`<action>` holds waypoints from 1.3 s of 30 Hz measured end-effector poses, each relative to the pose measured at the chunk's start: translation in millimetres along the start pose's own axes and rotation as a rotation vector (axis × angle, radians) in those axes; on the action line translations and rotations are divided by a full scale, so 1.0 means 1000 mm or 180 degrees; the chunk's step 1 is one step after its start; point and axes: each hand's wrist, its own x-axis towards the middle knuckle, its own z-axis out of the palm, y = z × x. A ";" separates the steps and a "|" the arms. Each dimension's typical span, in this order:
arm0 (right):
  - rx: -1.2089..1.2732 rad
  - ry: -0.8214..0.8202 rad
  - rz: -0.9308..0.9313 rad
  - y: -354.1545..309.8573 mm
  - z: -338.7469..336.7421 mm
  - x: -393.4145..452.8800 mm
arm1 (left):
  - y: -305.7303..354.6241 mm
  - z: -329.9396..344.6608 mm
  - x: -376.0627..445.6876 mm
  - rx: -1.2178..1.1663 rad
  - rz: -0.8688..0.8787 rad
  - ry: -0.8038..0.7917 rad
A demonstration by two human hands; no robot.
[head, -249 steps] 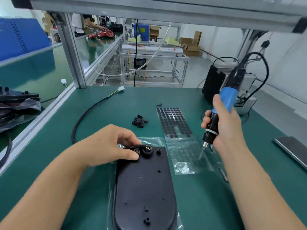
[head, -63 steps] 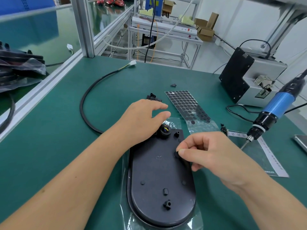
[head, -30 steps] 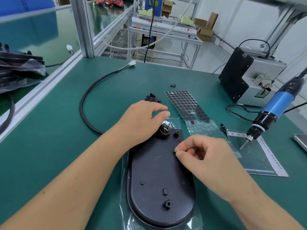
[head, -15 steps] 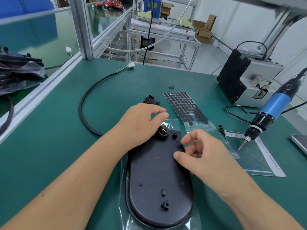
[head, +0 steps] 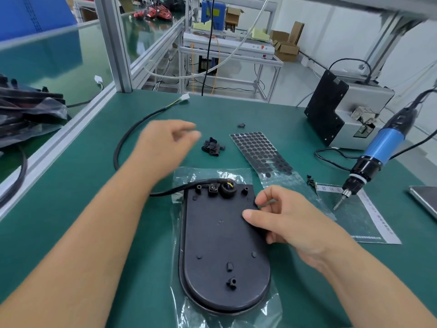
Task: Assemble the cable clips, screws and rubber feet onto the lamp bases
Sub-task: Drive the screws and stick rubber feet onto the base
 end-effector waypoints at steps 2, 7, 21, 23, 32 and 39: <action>0.0070 -0.0018 0.0035 0.000 0.000 0.001 | -0.022 -0.020 0.022 0.0904 -0.0377 0.0426; 0.0256 0.0159 0.0100 0.003 -0.001 0.001 | -0.068 -0.037 0.044 0.2502 -0.1496 0.0162; -0.0795 0.0814 -0.0778 -0.016 0.004 0.021 | -0.016 -0.062 0.001 -0.0264 -0.0613 0.0241; -0.0679 0.0757 -0.1048 -0.033 0.011 0.022 | 0.008 -0.061 -0.018 -0.0370 -0.0319 0.0021; 0.1178 0.0314 -0.0564 -0.095 0.037 0.023 | 0.063 -0.049 -0.059 -0.0370 0.0626 -0.0588; -0.0314 0.0154 -0.1154 -0.077 0.020 0.001 | 0.051 -0.055 -0.013 0.1552 0.1545 -0.0185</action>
